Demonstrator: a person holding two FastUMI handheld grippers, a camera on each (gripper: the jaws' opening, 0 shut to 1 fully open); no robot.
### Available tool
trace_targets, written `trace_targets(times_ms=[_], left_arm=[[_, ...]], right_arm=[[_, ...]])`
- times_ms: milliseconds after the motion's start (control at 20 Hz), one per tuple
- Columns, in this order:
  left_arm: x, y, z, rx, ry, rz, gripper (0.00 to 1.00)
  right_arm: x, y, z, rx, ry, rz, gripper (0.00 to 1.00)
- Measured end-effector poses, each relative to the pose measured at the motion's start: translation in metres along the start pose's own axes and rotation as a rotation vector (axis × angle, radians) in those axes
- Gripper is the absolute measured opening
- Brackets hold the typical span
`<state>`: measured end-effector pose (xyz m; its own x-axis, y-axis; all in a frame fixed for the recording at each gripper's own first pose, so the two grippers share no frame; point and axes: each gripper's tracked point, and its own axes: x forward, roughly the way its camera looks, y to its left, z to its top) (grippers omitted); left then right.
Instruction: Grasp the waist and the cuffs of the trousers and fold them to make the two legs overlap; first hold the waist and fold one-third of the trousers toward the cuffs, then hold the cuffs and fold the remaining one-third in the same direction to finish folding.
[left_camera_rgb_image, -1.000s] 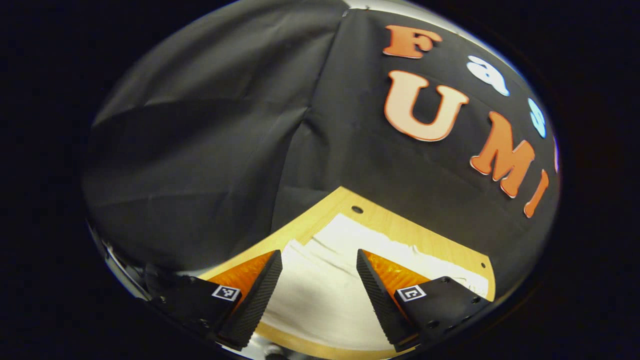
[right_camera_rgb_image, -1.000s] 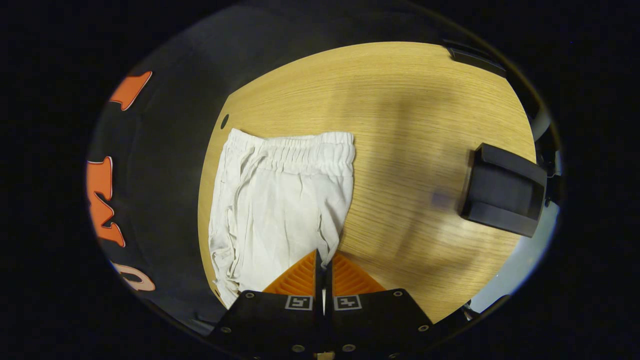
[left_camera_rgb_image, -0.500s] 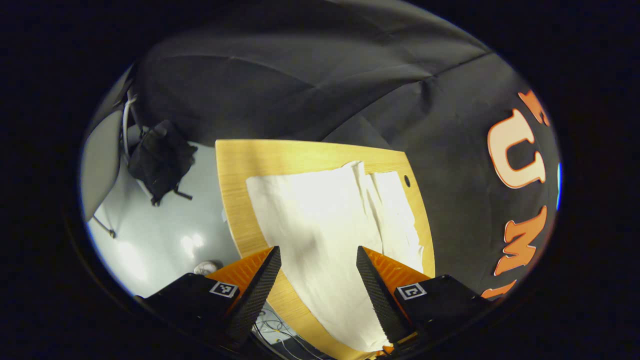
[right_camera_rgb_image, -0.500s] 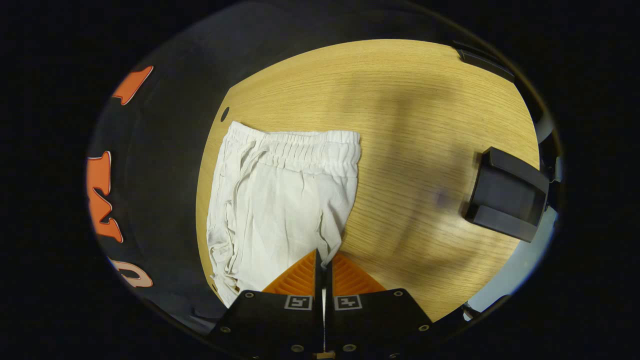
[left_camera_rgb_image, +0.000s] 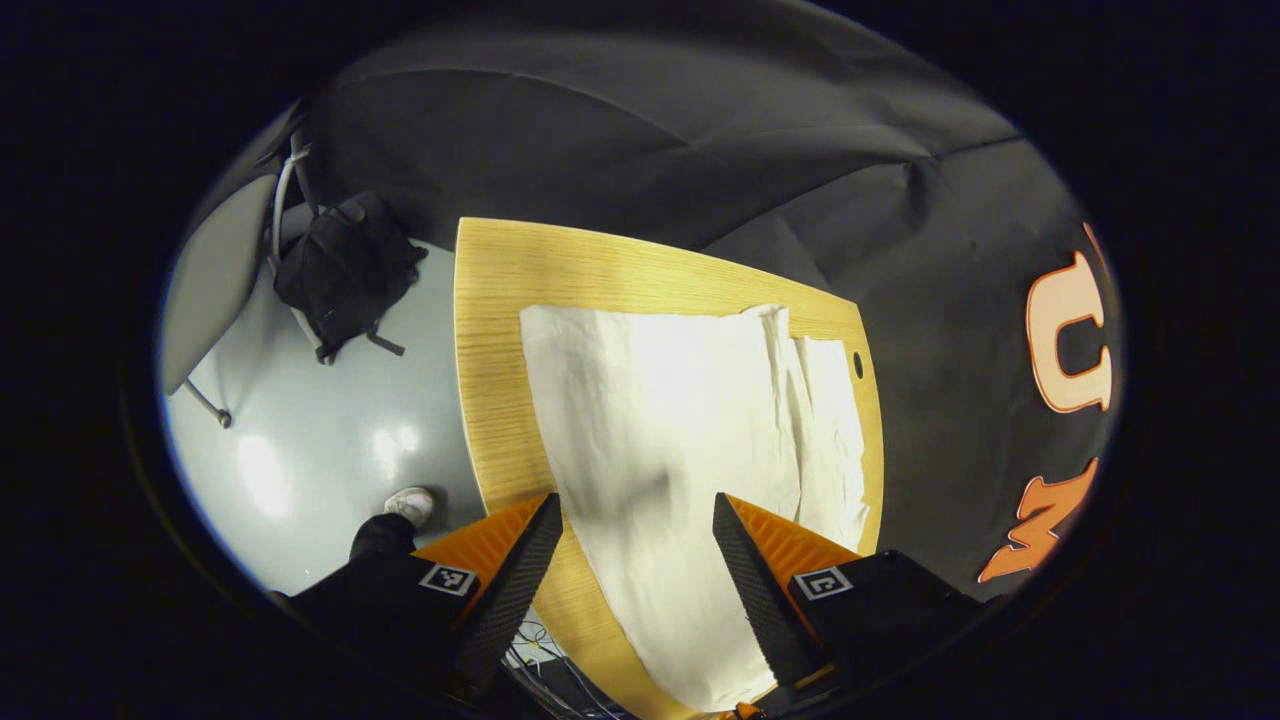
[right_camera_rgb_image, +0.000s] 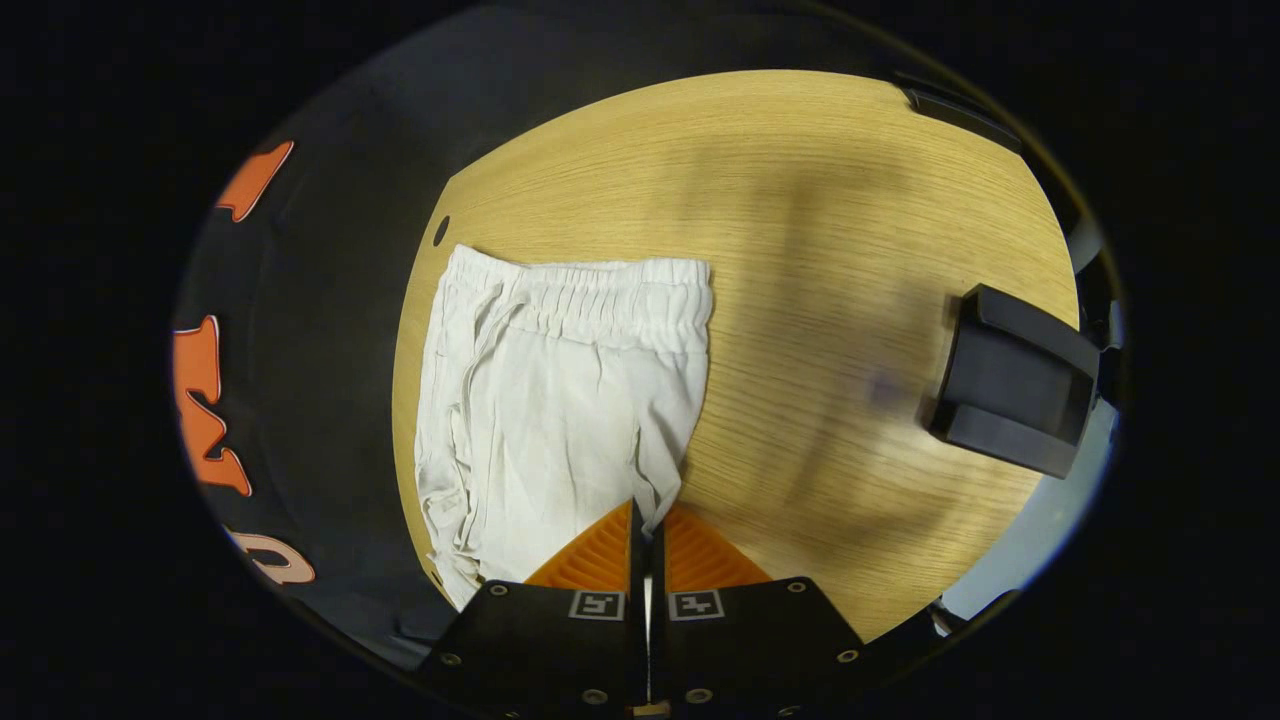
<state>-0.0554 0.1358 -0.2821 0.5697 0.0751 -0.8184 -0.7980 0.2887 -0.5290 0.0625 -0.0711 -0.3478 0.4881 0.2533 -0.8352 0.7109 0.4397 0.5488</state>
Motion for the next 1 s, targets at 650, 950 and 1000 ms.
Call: trace_targets(times_ms=[650,950,1000], left_arm=[[0.01,0.019,0.002,-0.032,0.018,0.125,0.55],[0.03,0.01,0.0,-0.153,0.073,0.086,0.16],[0.029,0.011,-0.001,-0.144,0.082,0.088,0.08]], right_arm=[[0.0,-0.001,0.0,0.006,0.007,-0.014,0.01],[0.0,0.0,0.001,-0.03,0.019,-0.019,0.02],[0.0,0.0,0.001,-0.036,0.019,-0.02,0.02]])
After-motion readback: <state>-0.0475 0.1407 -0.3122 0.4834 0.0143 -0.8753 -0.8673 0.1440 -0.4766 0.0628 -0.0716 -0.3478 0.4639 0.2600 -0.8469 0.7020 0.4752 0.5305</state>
